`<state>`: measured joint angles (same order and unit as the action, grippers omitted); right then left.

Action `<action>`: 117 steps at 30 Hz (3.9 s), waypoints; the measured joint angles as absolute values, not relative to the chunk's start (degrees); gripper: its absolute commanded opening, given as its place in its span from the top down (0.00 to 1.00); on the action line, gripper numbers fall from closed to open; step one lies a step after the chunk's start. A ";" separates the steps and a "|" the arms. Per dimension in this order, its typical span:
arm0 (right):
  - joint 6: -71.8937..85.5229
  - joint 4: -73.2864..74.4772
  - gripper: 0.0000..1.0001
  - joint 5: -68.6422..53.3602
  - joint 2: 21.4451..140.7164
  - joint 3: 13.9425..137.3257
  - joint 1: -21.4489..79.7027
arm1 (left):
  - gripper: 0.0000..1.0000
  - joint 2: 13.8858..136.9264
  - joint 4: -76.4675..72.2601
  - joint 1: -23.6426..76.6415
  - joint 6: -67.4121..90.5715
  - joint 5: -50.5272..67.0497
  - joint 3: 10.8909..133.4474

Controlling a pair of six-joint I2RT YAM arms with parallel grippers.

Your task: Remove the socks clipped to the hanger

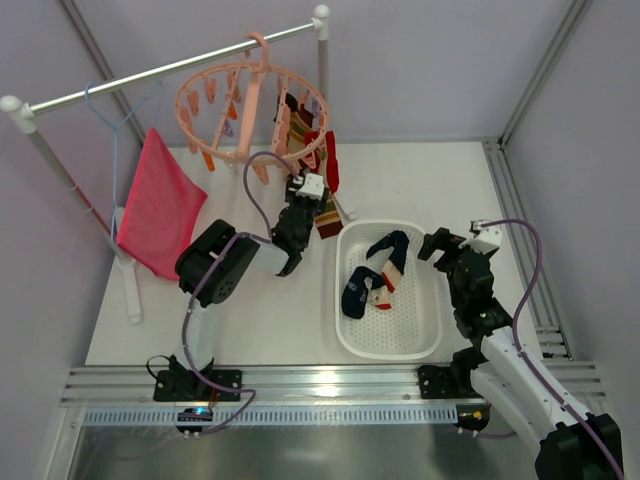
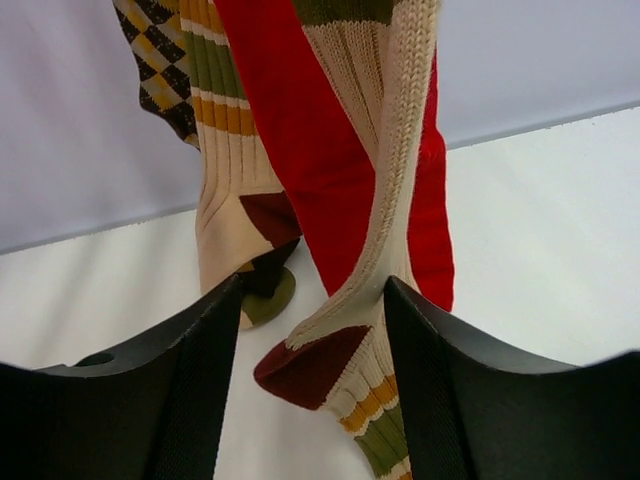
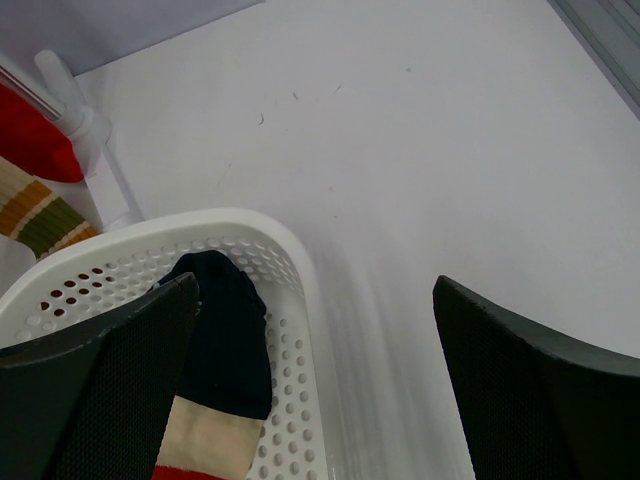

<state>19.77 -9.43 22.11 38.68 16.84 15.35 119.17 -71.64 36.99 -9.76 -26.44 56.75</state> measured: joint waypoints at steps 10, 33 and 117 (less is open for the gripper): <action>19.53 -9.76 0.01 22.13 39.40 16.84 15.35 | 1.00 120.38 -72.64 36.99 -12.45 -26.35 58.04; 17.34 -11.57 0.01 17.15 43.05 16.88 18.85 | 1.00 97.54 -73.03 46.72 -14.50 -33.95 35.03; 4.95 8.19 0.03 35.99 101.06 94.76 59.55 | 1.00 47.51 -29.69 53.12 4.36 -24.36 21.47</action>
<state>4.95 8.19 35.99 101.06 94.76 59.55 47.51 -29.69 53.12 4.36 -24.36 21.47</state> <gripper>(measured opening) 0.976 0.010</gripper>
